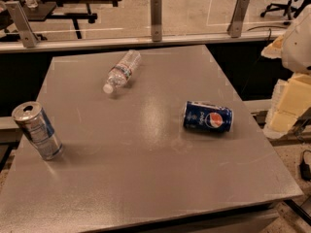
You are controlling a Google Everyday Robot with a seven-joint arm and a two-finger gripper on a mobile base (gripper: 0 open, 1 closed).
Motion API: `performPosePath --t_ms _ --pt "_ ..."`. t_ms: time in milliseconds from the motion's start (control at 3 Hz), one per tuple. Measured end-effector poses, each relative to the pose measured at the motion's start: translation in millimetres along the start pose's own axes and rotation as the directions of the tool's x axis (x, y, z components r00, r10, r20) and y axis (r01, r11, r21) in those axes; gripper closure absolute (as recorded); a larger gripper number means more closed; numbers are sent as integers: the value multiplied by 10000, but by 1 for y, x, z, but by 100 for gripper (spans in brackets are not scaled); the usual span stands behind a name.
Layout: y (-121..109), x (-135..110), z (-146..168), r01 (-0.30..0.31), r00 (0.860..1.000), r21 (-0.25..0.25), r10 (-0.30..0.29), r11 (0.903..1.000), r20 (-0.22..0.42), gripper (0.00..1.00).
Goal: Pick pepsi can
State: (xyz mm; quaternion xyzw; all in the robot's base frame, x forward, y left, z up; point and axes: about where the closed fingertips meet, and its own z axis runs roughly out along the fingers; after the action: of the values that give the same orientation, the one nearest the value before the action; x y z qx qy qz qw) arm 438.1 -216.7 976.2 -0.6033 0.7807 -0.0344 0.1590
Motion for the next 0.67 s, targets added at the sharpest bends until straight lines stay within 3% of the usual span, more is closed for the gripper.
performPosePath --t_ms 667 --pt "-9 -13 9 139 9995 -85 -136 9999 283 0"
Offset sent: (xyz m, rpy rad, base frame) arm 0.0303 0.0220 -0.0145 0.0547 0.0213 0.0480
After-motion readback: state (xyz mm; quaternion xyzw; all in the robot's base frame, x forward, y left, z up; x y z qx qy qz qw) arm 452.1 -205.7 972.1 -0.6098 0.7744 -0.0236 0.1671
